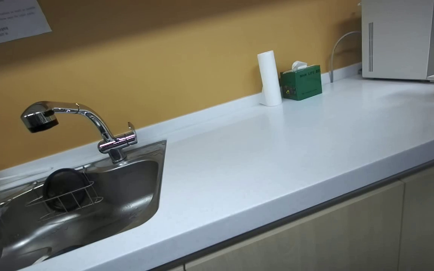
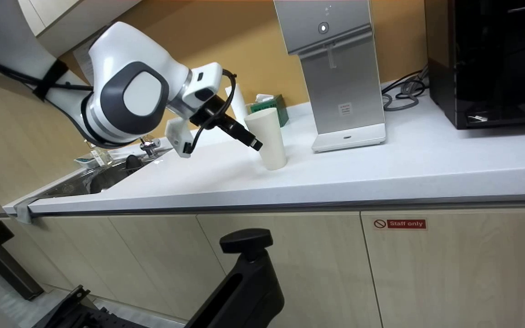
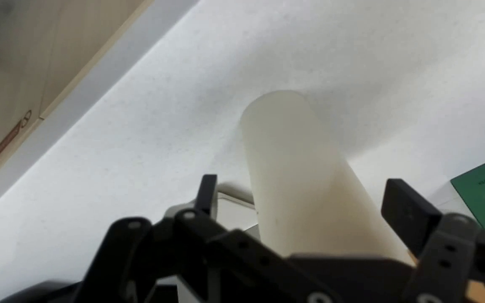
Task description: Put the cup on the water dispenser
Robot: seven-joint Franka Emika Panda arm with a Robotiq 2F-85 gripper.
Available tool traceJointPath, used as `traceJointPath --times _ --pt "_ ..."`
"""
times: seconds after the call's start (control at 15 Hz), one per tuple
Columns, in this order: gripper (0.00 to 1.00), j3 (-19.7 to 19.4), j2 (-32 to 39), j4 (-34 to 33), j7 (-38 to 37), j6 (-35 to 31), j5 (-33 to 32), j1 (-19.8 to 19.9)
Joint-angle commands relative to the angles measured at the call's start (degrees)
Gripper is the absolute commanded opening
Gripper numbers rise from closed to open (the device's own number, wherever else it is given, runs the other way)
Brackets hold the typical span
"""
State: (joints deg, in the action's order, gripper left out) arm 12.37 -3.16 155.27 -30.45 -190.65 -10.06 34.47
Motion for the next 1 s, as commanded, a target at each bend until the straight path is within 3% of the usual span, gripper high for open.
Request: traceJointPath --times 0.0,0.27,0.33,0.4,0.6,0.67,0.73,0.8,0.93 --pt "1.0 -9.6 -0.1 0.3 8.3 0.3 9.5 -11.7" --pt "1.0 -11.8 0.7 0.2 11.1 -1.8 10.9 -15.7" --pt "1.0 -9.3 1.0 0.1 8.5 -2.7 5.8 -12.6" --pt "1.0 -10.4 1.3 0.1 9.9 -4.1 4.6 -13.9" --pt "1.0 -10.9 2.6 0.1 14.7 -11.2 -0.6 -12.1" --pt "1.0 -11.1 -0.8 -1.5 16.2 -7.7 -1.9 -11.9" --pt "1.0 -11.4 -0.7 -1.6 19.7 -8.5 -1.7 -11.3" --pt "1.0 -16.4 -1.4 -2.0 24.8 -8.3 0.9 -15.6" --pt "1.0 -18.7 -2.8 -2.8 30.4 -8.1 2.0 -15.7"
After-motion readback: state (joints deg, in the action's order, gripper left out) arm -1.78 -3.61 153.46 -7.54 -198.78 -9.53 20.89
